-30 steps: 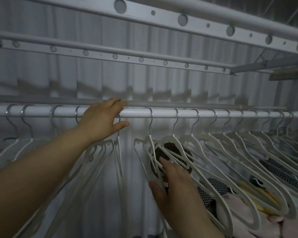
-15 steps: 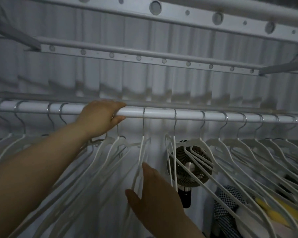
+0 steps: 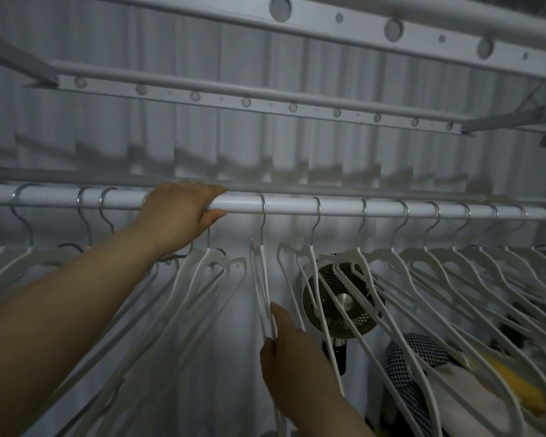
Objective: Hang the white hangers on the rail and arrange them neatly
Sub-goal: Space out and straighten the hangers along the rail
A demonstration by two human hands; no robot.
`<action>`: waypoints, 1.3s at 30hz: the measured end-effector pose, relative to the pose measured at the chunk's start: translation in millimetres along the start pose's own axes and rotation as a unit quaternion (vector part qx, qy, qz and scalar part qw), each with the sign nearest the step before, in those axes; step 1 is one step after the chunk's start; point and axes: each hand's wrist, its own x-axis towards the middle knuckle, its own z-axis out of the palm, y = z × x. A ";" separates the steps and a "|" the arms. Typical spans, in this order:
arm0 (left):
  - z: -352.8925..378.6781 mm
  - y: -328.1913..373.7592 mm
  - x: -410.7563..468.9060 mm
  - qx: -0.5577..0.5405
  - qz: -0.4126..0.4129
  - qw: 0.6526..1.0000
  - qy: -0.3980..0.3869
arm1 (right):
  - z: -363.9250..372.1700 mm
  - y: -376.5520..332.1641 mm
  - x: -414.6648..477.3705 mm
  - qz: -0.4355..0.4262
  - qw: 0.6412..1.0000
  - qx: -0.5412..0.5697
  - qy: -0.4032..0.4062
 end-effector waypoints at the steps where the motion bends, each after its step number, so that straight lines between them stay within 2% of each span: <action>1: 0.6 -0.7 0.2 0.002 0.000 1.000 -0.002 | -0.2 0.8 0.8 -0.001 1.000 0.005 0.002; 8: -0.1 -1.5 -1.1 0.003 -0.007 1.000 -0.012 | -3.4 7.4 0.4 -0.001 0.999 0.044 0.011; 24: -6.8 7.2 -0.8 0.022 -0.021 0.998 -0.049 | -13.3 19.5 -3.0 -0.021 0.999 0.031 0.028; 30: -12.4 9.0 -2.5 0.030 -0.030 0.998 -0.050 | -25.0 13.7 -9.4 -0.029 0.999 0.019 -0.032; 39: -16.2 11.9 -3.2 0.037 -0.045 0.996 -0.066 | -20.7 16.0 -7.7 -0.080 0.996 0.022 -0.013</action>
